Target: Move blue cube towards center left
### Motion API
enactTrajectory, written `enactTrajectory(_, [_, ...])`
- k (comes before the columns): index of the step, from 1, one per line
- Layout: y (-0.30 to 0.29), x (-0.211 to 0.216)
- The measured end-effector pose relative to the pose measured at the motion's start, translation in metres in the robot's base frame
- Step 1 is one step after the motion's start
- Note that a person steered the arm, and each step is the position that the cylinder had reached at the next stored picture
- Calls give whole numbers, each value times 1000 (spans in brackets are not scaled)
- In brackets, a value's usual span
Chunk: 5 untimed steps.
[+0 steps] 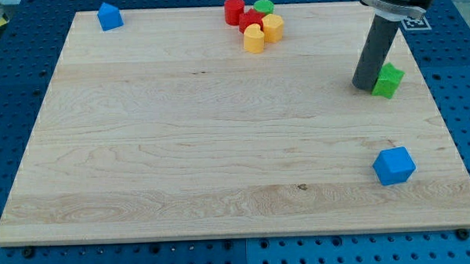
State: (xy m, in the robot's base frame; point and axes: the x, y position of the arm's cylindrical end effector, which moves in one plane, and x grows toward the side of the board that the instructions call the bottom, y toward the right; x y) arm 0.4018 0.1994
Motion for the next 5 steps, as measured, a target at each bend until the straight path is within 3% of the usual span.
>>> enactTrajectory(1, [-1,0])
enactTrajectory(3, [-86,3])
enactTrajectory(5, [-97,22])
